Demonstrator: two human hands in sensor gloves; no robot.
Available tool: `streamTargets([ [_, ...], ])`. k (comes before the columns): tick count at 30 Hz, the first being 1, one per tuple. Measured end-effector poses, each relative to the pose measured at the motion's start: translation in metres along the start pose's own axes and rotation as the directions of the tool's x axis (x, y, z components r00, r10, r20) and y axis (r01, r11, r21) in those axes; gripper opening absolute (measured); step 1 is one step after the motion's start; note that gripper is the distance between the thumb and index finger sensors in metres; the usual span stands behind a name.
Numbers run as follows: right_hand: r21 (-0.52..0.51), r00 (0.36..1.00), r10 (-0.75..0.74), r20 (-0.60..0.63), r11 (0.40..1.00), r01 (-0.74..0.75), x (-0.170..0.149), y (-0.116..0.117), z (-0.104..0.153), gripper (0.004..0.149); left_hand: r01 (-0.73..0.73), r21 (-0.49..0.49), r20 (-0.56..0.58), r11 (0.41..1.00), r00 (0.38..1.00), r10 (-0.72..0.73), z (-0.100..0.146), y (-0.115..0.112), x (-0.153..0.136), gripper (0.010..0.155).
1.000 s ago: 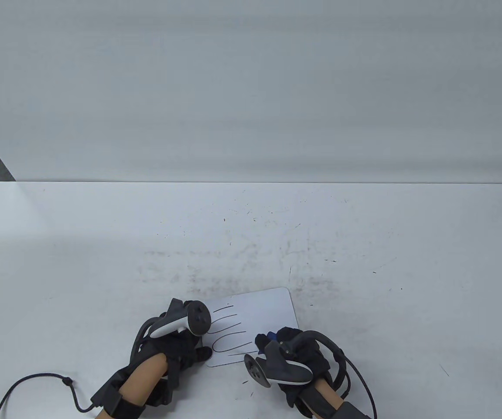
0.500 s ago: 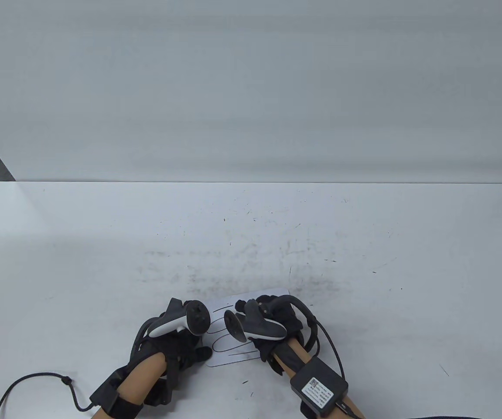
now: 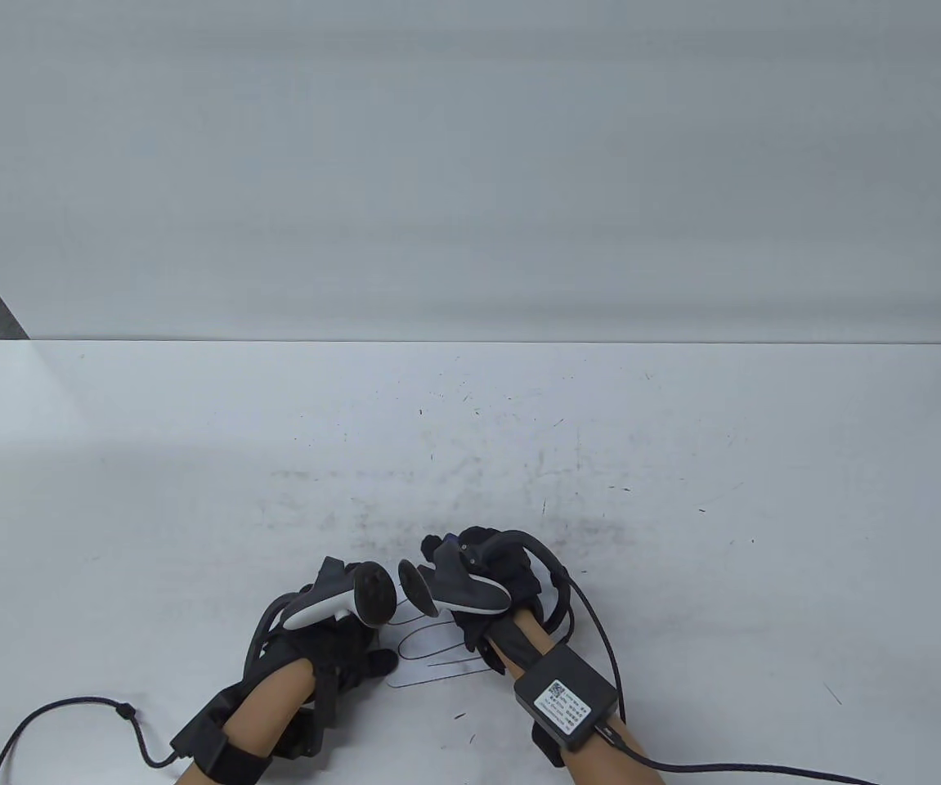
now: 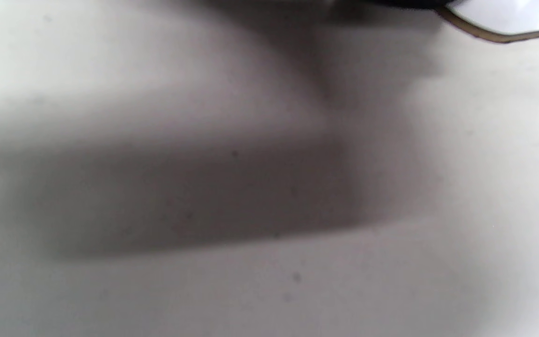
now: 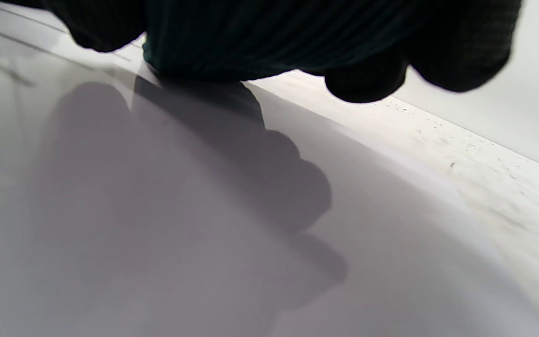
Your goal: Wipe the whiteboard with a whiteboard eraser
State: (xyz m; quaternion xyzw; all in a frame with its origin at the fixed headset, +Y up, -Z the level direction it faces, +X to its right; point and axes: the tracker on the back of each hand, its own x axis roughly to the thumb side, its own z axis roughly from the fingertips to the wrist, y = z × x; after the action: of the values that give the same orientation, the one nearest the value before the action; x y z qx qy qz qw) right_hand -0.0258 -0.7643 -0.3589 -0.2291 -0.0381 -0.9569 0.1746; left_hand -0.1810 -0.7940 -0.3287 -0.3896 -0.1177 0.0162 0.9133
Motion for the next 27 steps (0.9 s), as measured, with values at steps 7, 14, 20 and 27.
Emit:
streamTargets([
  [7, 0.012, 0.998, 0.022, 0.062, 1.0, -0.023, -0.001, 0.01, 0.061, 0.066, -0.001, 0.008, 0.0, 1.0, 1.0, 0.001, 0.0, 0.0, 0.0, 0.094],
  [14, 0.014, 0.996, 0.027, 0.089, 1.0, -0.028, -0.007, 0.015, 0.106, 0.066, -0.016, 0.001, 0.015, 1.0, 1.0, 0.016, -0.001, 0.0, -0.001, 0.094],
  [20, -0.01, 0.991, 0.074, 0.114, 0.997, -0.073, -0.004, 0.009, 0.093, 0.065, -0.034, -0.003, 0.024, 0.999, 0.999, 0.034, -0.001, -0.001, -0.002, 0.094],
  [27, -0.047, 0.994, 0.046, 0.095, 0.998, -0.042, 0.003, -0.001, 0.038, 0.064, -0.029, -0.007, 0.023, 1.0, 0.999, 0.029, -0.001, -0.001, -0.002, 0.094],
])
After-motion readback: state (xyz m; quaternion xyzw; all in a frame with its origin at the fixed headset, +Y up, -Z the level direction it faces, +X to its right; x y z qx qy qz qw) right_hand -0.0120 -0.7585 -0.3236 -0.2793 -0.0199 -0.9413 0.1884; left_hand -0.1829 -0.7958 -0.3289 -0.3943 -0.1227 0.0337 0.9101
